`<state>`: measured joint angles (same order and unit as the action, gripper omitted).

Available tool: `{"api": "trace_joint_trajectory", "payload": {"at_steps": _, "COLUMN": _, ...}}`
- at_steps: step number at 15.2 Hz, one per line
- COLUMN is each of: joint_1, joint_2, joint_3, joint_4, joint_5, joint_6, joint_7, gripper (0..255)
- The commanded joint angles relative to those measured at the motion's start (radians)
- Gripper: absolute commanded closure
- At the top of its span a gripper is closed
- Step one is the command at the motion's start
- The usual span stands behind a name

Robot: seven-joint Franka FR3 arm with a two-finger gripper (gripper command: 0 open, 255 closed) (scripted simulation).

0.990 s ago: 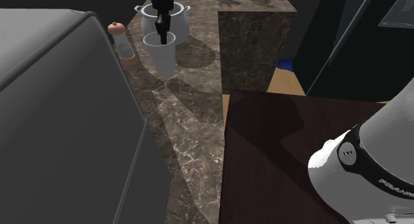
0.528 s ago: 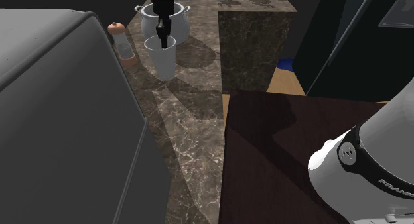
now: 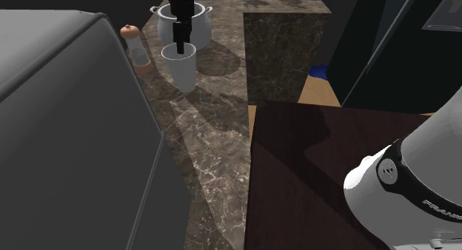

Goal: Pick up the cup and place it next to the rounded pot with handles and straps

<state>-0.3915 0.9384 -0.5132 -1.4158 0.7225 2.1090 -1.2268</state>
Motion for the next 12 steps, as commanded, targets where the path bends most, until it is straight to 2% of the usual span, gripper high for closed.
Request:
{"api": "trace_joint_trajectory", "payload": {"at_steps": 1, "joint_1": 0.001, "joint_2": -0.02, "joint_3": -0.009, "joint_4": -0.002, "joint_5": -0.009, "joint_6": -0.018, "joint_7": 0.004, "gripper": 0}}
{"api": "trace_joint_trajectory", "payload": {"at_steps": 4, "joint_1": 0.003, "joint_2": -0.071, "joint_3": -0.033, "joint_4": 0.0, "joint_5": -0.036, "joint_6": -0.072, "joint_7": 0.015, "gripper": 0}}
{"api": "trace_joint_trajectory", "payload": {"at_steps": 12, "joint_1": 0.003, "joint_2": -0.071, "joint_3": -0.033, "joint_4": 0.0, "joint_5": -0.036, "joint_6": -0.072, "joint_7": 0.015, "gripper": 0}}
